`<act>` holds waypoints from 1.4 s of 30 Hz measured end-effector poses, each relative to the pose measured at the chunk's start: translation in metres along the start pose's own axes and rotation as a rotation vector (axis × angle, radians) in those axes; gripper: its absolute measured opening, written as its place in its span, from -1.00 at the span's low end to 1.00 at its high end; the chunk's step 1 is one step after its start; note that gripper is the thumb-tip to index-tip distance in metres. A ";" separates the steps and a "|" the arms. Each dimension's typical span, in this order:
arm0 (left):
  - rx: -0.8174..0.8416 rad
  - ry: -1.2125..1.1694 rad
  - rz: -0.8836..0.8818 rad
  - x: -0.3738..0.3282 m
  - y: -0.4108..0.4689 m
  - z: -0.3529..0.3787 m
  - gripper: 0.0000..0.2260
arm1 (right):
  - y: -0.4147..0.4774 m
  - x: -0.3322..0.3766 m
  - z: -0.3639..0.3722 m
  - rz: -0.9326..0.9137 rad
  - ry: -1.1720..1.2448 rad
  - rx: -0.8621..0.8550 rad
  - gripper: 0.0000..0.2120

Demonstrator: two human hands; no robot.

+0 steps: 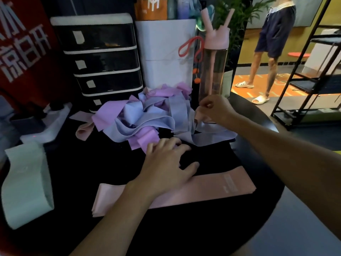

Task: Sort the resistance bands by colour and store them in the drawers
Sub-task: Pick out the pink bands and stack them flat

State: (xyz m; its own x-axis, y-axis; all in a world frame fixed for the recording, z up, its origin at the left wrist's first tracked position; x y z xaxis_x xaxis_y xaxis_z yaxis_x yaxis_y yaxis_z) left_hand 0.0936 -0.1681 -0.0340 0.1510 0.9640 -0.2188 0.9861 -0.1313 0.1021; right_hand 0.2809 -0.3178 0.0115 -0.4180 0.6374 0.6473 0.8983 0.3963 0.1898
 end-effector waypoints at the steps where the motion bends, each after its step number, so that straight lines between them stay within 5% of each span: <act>1: -0.002 0.001 -0.001 0.000 0.000 0.000 -0.43 | 0.000 0.002 -0.002 -0.005 -0.027 -0.011 -0.93; 7: -0.054 -0.073 0.005 -0.002 -0.001 -0.004 -0.52 | -0.016 0.037 -0.032 -0.063 0.048 -0.086 -0.89; 14: -0.375 -0.385 0.033 -0.001 -0.009 -0.045 -0.61 | -0.052 0.093 -0.069 -0.173 0.236 -0.184 -0.85; 18: -0.495 -0.533 0.051 -0.005 -0.021 -0.076 -0.70 | -0.076 0.132 -0.082 -0.230 0.309 -0.164 -0.82; 23: -0.614 -0.644 0.160 -0.010 -0.041 -0.115 -0.53 | -0.105 0.175 -0.080 -0.287 0.523 -0.104 -0.85; 34: -0.783 -0.829 0.205 -0.008 -0.085 -0.157 -0.92 | -0.142 0.206 -0.041 -0.265 0.880 0.111 -0.92; 42: -0.834 -0.819 0.056 0.005 -0.080 -0.159 -0.92 | -0.160 0.193 -0.009 -0.372 0.442 0.104 -0.70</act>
State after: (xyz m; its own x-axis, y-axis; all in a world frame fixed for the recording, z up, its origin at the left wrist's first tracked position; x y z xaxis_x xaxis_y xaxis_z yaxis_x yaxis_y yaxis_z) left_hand 0.0046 -0.1165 0.1112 0.4923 0.4850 -0.7228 0.6716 0.3166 0.6699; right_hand 0.0581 -0.2641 0.1123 -0.5868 0.1156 0.8015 0.6744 0.6177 0.4046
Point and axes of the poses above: each hand's wrist, its own y-axis towards the middle knuckle, its own z-axis out of the palm, x = y × z, the point moved 2 cm from there along y, towards the middle knuckle, and after that the axes turned 9 degrees about x, right-handed, at the moved point
